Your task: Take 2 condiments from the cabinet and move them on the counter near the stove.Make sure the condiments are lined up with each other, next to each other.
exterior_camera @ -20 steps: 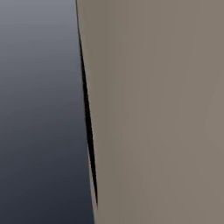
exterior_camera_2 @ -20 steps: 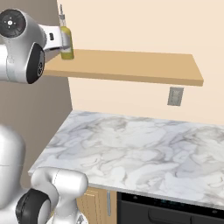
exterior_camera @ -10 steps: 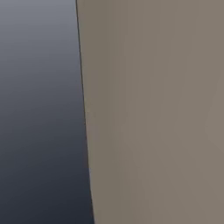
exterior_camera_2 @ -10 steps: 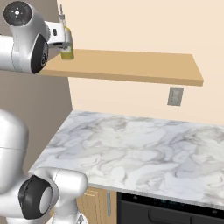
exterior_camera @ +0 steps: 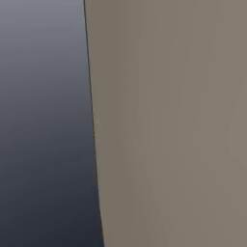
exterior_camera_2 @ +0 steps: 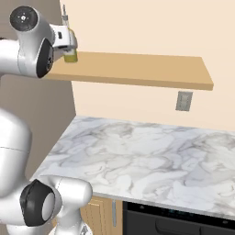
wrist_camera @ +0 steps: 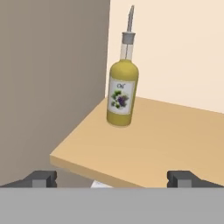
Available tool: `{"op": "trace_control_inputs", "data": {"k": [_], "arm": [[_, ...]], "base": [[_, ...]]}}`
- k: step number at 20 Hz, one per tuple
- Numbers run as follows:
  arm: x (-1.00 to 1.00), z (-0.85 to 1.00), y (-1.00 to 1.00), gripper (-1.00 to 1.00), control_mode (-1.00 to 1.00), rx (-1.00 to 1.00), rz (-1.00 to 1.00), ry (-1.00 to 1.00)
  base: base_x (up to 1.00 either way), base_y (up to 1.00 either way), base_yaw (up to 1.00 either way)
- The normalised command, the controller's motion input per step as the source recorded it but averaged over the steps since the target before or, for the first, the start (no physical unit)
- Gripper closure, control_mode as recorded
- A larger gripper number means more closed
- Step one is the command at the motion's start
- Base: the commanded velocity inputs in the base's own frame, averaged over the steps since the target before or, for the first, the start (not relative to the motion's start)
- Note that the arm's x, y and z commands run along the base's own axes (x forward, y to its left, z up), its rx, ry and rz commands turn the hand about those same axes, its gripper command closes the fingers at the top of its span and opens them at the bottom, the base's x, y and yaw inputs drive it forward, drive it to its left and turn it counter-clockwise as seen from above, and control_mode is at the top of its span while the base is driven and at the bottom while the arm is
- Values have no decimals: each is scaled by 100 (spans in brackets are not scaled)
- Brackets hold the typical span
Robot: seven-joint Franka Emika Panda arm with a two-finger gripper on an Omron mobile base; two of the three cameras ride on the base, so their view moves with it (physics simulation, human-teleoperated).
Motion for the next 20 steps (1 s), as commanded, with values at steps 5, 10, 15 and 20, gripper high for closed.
{"op": "trace_control_inputs", "data": {"k": [5, 10, 15, 20], "arm": [[35, -8, 13, -100, -100, 1, 5, 0], [36, -3, 9, -100, -100, 2, 5, 4], [29, 0, 4, -100, -100, 1, 2, 0], [29, 0, 5, -100, -100, 0, 0, 1]], "base": [[0, 0, 0], [0, 0, 0], [0, 0, 0], [0, 0, 0]]}}
